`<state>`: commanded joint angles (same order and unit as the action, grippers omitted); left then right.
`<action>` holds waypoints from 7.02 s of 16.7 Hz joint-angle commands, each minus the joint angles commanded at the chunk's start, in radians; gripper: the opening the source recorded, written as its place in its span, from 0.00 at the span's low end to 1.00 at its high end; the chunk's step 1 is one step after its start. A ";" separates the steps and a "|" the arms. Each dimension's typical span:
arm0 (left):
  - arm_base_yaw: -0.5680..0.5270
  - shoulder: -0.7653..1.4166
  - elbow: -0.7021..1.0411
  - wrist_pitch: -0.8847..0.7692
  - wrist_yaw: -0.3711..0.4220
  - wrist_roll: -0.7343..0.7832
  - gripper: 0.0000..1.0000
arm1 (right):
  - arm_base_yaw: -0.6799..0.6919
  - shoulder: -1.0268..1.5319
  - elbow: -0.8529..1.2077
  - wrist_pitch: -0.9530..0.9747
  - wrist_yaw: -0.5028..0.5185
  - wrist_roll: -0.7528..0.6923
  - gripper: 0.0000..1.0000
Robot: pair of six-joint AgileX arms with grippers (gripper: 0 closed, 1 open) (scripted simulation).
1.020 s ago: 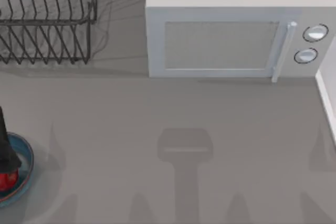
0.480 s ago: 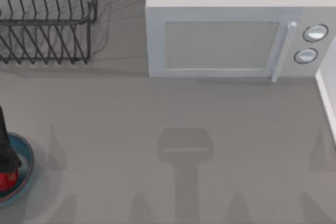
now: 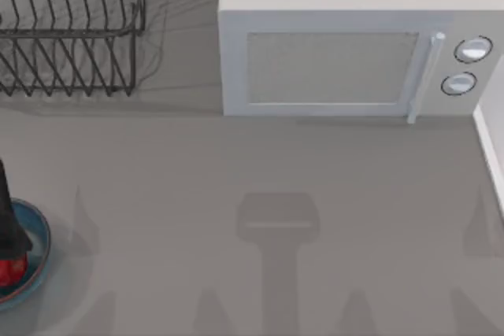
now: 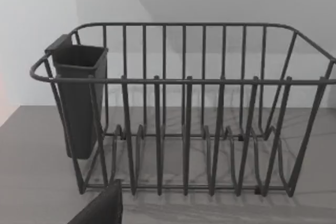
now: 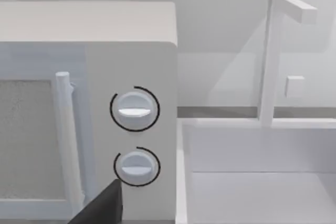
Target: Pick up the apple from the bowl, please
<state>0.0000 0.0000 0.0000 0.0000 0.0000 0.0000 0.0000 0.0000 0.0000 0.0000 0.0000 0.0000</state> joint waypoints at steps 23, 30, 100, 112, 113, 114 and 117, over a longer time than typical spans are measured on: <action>0.002 1.467 0.978 -1.034 0.000 0.021 1.00 | 0.000 0.000 0.000 0.000 0.000 0.000 1.00; 0.002 1.509 1.007 -1.066 0.000 0.021 1.00 | 0.000 0.000 0.000 0.000 0.000 0.000 1.00; -0.193 1.797 1.936 -1.670 0.018 -0.162 0.00 | 0.000 0.000 0.000 0.000 0.000 0.000 1.00; -0.524 2.208 2.188 -1.555 0.005 -0.495 0.00 | 0.000 0.000 0.000 0.000 0.000 0.000 1.00; -0.524 2.208 2.185 -1.552 0.005 -0.495 0.00 | 0.000 0.000 0.000 0.000 0.000 0.000 1.00; -0.524 2.207 2.172 -1.540 0.005 -0.495 0.00 | 0.000 0.000 0.000 0.000 0.000 0.000 1.00; -0.523 2.205 2.072 -1.439 0.004 -0.494 0.00 | 0.000 0.000 0.000 0.000 0.000 0.000 1.00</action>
<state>-0.5233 2.2046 2.0718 -1.4392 0.0042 -0.4944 0.0000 0.0000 0.0000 0.0000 0.0000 0.0000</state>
